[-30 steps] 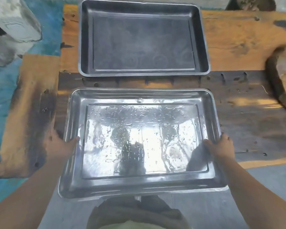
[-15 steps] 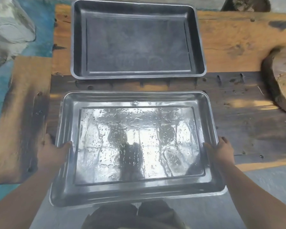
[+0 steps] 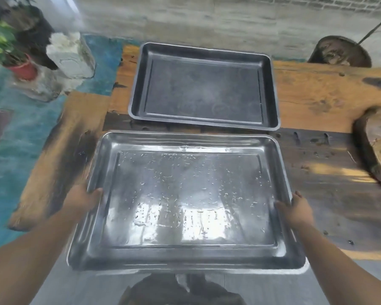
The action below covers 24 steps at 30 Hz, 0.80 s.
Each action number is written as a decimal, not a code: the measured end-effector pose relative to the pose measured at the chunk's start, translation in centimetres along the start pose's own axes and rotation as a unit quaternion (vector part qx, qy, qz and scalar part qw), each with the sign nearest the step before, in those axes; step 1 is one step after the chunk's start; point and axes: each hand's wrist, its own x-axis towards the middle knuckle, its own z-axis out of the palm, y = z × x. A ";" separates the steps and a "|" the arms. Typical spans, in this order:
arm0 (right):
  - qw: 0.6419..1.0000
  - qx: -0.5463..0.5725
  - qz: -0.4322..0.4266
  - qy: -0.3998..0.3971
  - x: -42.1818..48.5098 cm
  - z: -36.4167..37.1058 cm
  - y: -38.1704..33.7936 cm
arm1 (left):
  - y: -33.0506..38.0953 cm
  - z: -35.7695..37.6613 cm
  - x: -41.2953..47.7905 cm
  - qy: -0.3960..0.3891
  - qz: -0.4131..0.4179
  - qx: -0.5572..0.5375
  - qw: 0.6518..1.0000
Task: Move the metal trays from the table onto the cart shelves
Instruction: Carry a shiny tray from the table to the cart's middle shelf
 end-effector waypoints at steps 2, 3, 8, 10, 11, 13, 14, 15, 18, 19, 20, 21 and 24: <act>1.000 0.020 -0.012 0.004 0.0 -1.4 -1.9 | 0.1 -1.6 -1.2 0.023 0.007 -0.018 1.000; 0.999 0.028 -0.020 0.004 0.1 -2.1 -2.9 | 0.2 -2.5 -1.7 0.042 0.016 -0.017 0.999; 0.996 0.053 -0.071 -0.015 1.4 -5.9 -9.9 | 0.0 -8.3 -4.9 0.102 0.095 -0.056 0.989; 0.992 0.053 -0.109 -0.035 1.7 -6.9 -12.5 | -0.7 -10.1 -6.0 0.124 0.025 -0.078 0.989; 0.989 0.061 -0.127 -0.047 1.7 -7.3 -13.8 | -1.2 -11.0 -6.6 0.136 0.006 -0.085 0.987; 0.983 0.066 -0.158 -0.065 1.4 -7.7 -16.3 | -2.5 -12.7 -8.1 0.150 -0.010 -0.103 0.983; 0.980 0.063 -0.175 -0.071 1.1 -7.8 -17.6 | -3.2 -13.5 -9.2 0.159 -0.019 -0.114 0.981; 0.977 0.061 -0.190 -0.079 0.8 -7.8 -19.0 | -4.1 -14.2 -10.4 0.167 -0.027 -0.124 0.978; 0.963 0.053 -0.239 -0.113 -0.9 -7.1 -23.2 | -7.4 -15.4 -14.1 0.201 -0.070 -0.157 0.964; 0.959 0.047 -0.253 -0.121 -1.3 -6.8 -24.4 | -8.3 -15.6 -15.2 0.207 -0.081 -0.170 0.960; 0.952 0.036 -0.272 -0.133 -2.1 -6.2 -26.0 | -9.5 -15.9 -16.7 0.214 -0.095 -0.188 0.954; 0.946 0.023 -0.290 -0.144 -3.1 -5.6 -27.4 | -10.8 -16.1 -18.1 0.221 -0.108 -0.205 0.947; 0.927 -0.009 -0.339 -0.160 -6.4 -3.1 -31.7 | -15.1 -16.3 -22.3 0.258 -0.150 -0.238 0.924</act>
